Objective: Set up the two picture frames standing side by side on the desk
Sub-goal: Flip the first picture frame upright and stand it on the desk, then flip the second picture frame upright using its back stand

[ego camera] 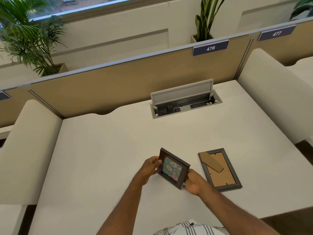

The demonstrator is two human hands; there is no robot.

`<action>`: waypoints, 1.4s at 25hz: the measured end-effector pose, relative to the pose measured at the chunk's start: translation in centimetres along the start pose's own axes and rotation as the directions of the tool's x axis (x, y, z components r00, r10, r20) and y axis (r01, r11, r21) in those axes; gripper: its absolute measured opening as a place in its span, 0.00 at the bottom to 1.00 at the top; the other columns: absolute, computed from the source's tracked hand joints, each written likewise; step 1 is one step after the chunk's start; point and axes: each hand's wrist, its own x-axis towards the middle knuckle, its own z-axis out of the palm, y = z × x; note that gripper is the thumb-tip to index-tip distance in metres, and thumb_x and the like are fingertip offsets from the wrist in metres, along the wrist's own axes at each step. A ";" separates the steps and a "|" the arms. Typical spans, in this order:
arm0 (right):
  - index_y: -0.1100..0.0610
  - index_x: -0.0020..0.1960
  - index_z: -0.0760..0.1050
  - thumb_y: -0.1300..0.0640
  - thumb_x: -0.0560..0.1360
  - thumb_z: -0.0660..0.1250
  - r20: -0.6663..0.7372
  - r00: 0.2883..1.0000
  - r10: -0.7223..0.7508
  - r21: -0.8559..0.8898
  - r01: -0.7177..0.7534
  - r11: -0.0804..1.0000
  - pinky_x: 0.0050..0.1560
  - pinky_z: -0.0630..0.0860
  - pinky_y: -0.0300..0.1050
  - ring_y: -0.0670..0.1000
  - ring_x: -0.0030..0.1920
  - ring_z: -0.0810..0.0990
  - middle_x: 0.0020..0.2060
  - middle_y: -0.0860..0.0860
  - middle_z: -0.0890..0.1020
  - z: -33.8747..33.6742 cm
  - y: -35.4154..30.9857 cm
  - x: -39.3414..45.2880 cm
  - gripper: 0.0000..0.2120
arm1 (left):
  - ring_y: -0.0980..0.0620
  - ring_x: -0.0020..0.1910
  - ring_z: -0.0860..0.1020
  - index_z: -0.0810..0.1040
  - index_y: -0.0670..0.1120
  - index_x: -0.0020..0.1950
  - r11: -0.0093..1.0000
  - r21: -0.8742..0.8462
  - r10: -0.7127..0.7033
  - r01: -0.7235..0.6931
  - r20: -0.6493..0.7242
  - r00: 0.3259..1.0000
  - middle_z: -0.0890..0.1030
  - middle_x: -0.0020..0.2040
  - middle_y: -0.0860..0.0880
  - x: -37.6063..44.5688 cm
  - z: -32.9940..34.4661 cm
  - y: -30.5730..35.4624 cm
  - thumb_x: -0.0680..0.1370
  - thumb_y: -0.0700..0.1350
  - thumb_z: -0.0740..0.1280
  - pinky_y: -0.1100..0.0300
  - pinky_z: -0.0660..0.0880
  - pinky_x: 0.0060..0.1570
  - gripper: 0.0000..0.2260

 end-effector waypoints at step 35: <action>0.53 0.78 0.63 0.61 0.80 0.63 -0.270 0.927 -0.260 -0.416 0.131 0.900 0.71 0.69 0.54 0.59 0.72 0.68 0.75 0.56 0.69 -20.9 -6.4 -3.9 0.27 | 0.44 0.73 0.68 0.61 0.51 0.79 0.922 -0.257 -0.315 0.288 -0.068 0.947 0.66 0.77 0.47 0.4 24.5 -2.2 0.81 0.50 0.65 0.45 0.73 0.67 0.27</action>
